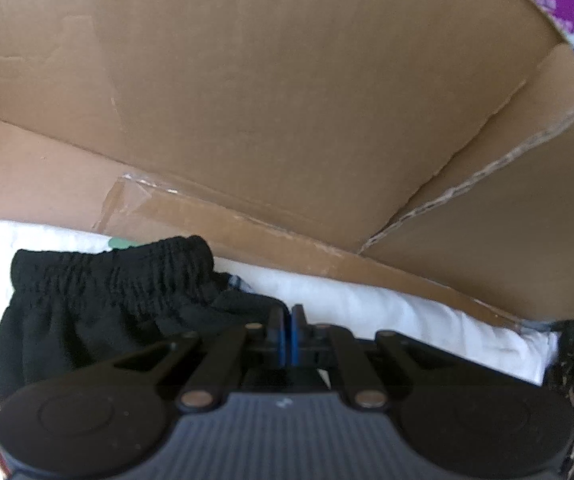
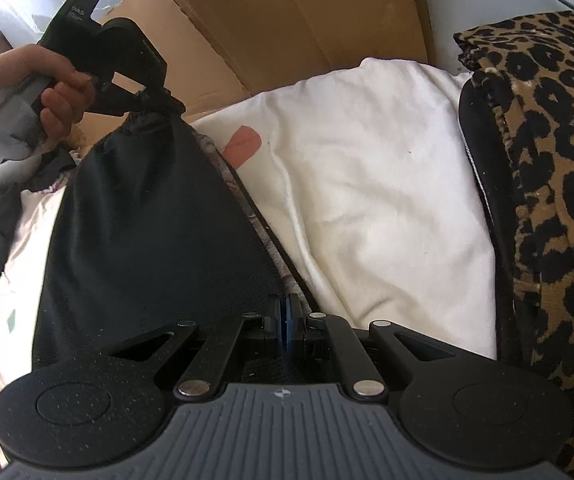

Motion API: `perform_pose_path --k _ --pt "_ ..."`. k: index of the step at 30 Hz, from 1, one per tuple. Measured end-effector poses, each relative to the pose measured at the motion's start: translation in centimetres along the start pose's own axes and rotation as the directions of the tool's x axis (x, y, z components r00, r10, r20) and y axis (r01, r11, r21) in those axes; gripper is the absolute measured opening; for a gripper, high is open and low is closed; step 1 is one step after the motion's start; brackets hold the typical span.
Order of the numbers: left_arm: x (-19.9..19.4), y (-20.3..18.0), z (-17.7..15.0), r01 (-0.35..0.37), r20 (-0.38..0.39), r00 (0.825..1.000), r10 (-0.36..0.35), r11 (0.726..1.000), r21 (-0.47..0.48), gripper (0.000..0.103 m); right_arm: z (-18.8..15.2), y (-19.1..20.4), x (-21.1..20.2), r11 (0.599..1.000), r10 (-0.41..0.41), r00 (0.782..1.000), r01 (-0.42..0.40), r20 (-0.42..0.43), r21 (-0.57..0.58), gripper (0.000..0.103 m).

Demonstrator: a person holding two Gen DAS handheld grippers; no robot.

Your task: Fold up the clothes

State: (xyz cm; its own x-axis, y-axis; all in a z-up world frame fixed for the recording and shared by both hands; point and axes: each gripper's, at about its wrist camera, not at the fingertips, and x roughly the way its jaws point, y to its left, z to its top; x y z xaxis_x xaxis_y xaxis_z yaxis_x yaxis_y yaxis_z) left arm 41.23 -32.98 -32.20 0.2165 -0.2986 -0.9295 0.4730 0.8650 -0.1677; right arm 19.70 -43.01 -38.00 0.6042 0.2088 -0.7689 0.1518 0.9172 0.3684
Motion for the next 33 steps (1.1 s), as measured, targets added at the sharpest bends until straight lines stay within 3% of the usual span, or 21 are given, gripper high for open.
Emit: perform_pose_path --k 10,16,21,33 --pt "1.1 0.5 -0.1 0.037 -0.011 0.999 -0.037 0.999 -0.001 0.009 0.5 -0.3 0.0 0.999 -0.051 0.999 0.051 -0.009 -0.006 0.001" --pt "-3.8 0.7 1.6 0.052 0.012 0.998 -0.054 0.988 0.144 0.021 0.9 -1.9 -3.3 0.998 -0.052 0.997 0.050 0.055 0.046 0.002" --pt "-6.8 2.2 2.2 -0.001 0.050 0.999 -0.011 0.972 0.234 0.021 1.1 -2.6 -6.5 0.998 -0.026 0.995 0.020 0.101 0.057 0.002" --pt "-4.5 4.4 0.0 -0.013 0.033 0.999 0.003 0.954 0.298 0.021 0.2 -0.9 -7.7 1.000 0.018 0.994 -0.019 0.104 0.005 0.003"
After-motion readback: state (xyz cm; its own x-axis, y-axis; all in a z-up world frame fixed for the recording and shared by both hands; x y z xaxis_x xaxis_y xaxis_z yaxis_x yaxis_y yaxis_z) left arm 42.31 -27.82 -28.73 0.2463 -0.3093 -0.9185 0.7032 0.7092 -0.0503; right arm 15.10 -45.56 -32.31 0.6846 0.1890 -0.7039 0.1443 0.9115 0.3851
